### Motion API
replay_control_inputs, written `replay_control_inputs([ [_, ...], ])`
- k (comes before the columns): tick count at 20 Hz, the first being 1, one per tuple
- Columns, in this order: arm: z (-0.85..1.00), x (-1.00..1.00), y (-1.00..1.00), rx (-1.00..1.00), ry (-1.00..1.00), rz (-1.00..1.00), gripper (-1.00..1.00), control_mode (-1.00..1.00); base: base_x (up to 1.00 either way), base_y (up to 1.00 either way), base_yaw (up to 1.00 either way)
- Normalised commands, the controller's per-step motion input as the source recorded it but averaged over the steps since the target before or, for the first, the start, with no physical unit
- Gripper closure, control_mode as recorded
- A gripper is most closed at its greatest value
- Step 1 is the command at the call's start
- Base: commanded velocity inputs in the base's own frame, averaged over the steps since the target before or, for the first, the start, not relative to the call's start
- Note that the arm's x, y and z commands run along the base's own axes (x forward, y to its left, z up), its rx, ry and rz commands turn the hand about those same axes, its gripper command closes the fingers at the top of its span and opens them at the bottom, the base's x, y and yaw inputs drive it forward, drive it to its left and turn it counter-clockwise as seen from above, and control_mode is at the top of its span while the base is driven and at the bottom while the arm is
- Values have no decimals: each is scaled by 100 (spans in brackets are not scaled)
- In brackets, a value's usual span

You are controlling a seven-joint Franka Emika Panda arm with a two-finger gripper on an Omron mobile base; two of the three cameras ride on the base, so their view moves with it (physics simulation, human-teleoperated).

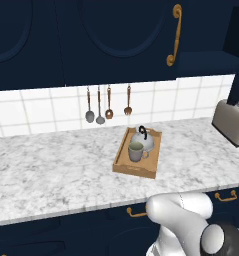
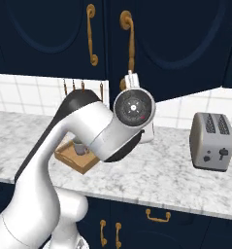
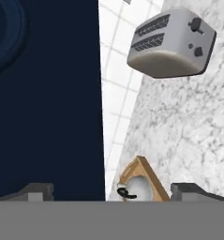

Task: Pick the kettle from the counter and place it on the tray. Then pick the mug from the cabinet and place it on the tray. Then close the cabinet doors.

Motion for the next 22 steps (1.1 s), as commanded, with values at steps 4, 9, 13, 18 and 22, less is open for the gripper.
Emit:
replay_control_inputs([
  [4, -7, 91, 41, 0, 15, 24, -100, -100, 0, 0, 0],
  [9, -13, 95, 36, 0, 13, 24, -100, -100, 0, 0, 0],
  [13, -19, 87, 37, 0, 8, 19, -100, -100, 0, 0, 0],
  [18, -23, 83, 37, 0, 1, 14, -100, -100, 0, 0, 0],
  [22, -16, 75, 29, -1, 0, 7, -100, -100, 0, 0, 0],
])
